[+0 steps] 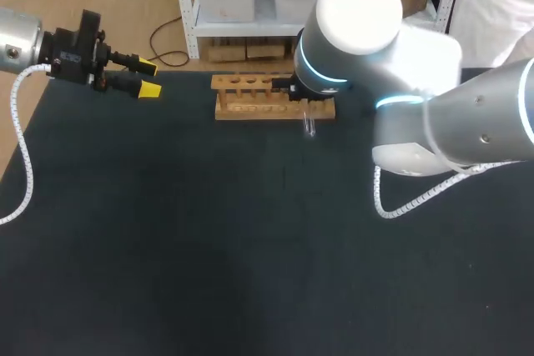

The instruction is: Grasp the test tube, adjust it, and insert it.

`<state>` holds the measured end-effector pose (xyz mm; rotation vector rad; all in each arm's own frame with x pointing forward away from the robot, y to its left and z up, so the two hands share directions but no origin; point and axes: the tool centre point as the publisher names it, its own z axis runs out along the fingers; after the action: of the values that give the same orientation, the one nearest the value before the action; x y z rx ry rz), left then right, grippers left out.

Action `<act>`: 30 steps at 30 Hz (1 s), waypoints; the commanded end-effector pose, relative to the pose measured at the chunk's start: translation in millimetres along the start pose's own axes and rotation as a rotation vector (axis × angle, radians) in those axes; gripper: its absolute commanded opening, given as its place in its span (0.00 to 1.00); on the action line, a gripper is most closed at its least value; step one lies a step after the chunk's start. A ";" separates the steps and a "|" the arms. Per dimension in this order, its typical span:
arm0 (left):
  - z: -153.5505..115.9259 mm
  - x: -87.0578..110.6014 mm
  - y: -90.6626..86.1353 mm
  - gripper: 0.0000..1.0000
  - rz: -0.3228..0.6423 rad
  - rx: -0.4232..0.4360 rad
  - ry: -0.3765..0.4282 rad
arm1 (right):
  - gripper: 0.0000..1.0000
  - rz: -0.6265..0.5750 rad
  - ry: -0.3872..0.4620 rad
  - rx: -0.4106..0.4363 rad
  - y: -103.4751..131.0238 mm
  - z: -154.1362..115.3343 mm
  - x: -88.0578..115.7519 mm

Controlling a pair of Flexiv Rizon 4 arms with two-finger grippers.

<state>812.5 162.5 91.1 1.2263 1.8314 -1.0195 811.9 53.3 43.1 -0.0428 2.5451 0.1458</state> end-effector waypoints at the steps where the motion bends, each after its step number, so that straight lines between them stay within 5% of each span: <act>1: -0.2 1.1 -1.1 1.00 0.002 -0.002 -0.002 | 0.00 -0.002 0.012 -0.004 1.9 5.5 0.3; 30: -0.2 1.1 -1.1 1.00 0.002 -0.002 -0.002 | 0.00 -0.003 0.058 -0.012 0.8 10.6 9.4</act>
<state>812.5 162.5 91.1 1.2263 1.8314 -1.0195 812.0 56.6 27.5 -0.0582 2.6022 0.1642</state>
